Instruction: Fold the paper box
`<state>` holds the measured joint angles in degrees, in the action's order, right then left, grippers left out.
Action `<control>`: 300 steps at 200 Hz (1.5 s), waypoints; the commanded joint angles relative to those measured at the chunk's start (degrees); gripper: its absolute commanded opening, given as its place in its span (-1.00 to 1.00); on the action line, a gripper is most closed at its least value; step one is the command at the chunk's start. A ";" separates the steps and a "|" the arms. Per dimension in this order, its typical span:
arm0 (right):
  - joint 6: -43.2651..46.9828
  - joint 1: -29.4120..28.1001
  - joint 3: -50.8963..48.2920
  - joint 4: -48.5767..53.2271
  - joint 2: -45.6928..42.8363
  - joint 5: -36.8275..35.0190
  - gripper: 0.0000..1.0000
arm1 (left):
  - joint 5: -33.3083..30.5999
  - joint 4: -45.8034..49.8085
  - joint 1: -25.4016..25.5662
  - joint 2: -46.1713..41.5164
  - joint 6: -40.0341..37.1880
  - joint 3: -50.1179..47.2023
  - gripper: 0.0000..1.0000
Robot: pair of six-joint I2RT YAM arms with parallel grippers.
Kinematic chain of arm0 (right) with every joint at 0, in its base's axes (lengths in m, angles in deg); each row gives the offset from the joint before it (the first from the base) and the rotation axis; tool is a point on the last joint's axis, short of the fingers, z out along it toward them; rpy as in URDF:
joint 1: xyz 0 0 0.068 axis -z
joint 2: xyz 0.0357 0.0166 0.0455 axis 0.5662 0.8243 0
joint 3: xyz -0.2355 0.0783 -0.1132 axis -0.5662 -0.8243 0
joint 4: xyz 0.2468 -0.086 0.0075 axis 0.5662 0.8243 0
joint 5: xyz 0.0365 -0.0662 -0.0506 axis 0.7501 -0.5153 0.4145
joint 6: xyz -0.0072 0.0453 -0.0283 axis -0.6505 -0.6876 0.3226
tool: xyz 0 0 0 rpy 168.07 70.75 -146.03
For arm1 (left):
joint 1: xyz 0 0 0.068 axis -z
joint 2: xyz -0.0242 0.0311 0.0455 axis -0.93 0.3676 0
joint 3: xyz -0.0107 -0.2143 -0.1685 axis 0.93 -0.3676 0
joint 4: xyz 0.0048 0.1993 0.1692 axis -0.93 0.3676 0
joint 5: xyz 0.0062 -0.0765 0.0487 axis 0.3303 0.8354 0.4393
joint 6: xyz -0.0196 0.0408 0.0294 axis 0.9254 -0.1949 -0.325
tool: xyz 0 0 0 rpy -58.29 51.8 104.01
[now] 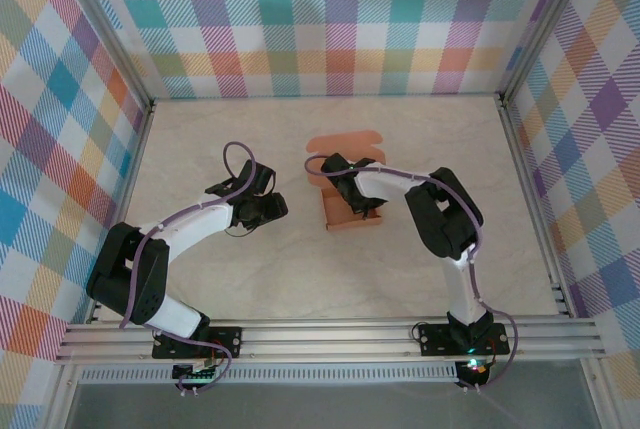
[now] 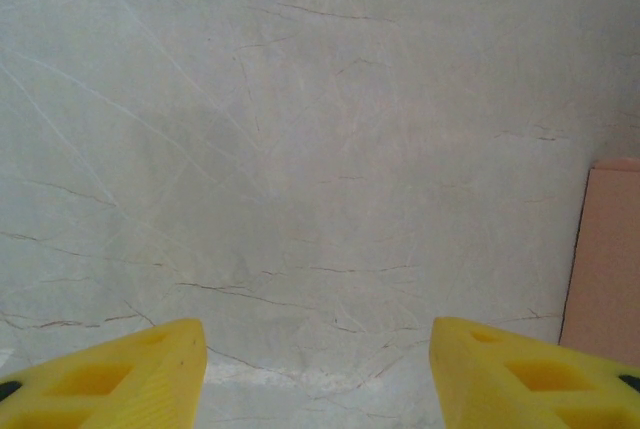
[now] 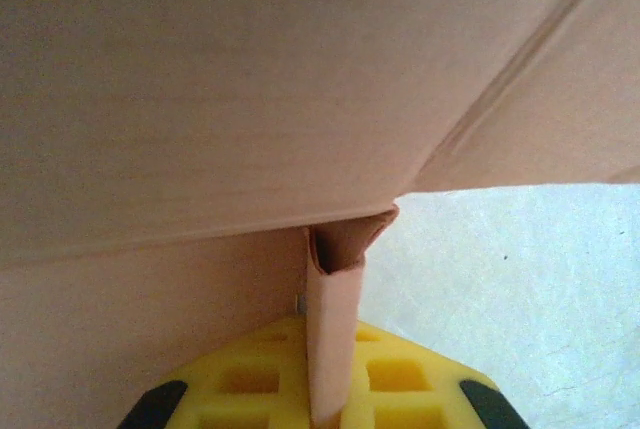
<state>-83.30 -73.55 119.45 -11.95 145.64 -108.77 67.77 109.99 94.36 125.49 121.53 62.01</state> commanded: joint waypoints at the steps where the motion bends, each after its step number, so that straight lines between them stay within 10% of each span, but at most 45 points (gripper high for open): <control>1: 0.13 0.69 -3.24 3.60 4.14 2.00 -1.00 | 0.12 -0.12 -0.71 0.49 -1.09 -0.58 0.22; 103: 0.94 0.93 -4.34 -2.01 -11.16 6.48 -0.09 | -0.13 0.27 -0.81 -0.02 -1.22 -0.80 0.21; 186: -5.08 0.84 -8.87 2.04 -15.73 11.66 -0.07 | -0.04 -0.14 -0.80 0.42 -1.35 -0.93 0.21; 300: -6.07 0.81 -7.12 3.96 -8.63 13.39 -0.56 | 0.04 -0.37 -0.80 0.66 -1.52 -1.40 0.21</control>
<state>-88.63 -72.70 110.25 -10.18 135.12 -95.50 67.88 109.96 94.36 126.34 121.07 61.36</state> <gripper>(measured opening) 0.225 0.606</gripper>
